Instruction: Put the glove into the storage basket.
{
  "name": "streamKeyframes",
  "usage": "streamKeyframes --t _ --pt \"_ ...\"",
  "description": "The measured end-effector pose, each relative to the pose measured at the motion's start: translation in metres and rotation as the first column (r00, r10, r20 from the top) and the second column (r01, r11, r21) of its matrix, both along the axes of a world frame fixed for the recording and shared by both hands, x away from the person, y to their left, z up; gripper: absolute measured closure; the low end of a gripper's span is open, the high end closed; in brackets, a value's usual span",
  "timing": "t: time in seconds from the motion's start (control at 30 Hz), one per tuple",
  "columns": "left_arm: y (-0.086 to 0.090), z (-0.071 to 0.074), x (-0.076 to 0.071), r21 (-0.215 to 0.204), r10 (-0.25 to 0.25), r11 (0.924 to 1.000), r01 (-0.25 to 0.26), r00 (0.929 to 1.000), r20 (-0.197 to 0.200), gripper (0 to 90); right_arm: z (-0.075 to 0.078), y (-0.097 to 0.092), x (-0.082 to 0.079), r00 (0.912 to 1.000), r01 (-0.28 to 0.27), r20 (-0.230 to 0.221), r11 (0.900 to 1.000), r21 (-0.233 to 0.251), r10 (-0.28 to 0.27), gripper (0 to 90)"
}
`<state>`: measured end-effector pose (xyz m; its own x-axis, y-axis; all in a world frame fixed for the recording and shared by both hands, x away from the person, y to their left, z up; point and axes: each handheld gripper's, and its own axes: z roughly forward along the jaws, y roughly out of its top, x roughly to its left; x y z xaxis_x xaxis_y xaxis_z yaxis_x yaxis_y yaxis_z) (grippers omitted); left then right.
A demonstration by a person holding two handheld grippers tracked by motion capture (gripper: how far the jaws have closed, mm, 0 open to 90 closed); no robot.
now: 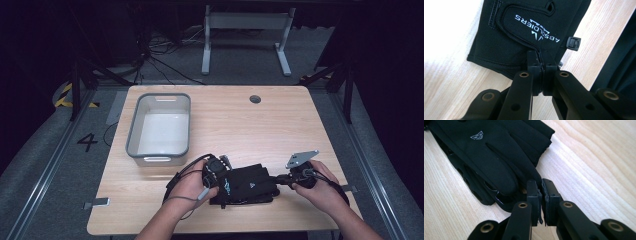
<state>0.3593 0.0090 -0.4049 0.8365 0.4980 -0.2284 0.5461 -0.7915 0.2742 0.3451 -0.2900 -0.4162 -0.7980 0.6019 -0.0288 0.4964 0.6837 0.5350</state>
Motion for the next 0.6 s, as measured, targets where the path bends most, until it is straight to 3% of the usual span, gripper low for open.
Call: streamKeyframes --t 0.33,0.6 --pt "0.013 0.021 -0.003 -0.004 -0.017 0.9999 0.017 0.9977 0.066 88.1 0.017 0.005 -0.016 0.9986 -0.007 0.053 0.9997 0.023 0.006 85.8" --pt "0.017 0.024 -0.004 0.015 -0.031 0.9995 0.03 0.997 0.071 87.9 0.022 0.011 -0.035 0.9976 -0.024 0.066 0.9995 0.021 0.022 85.8"
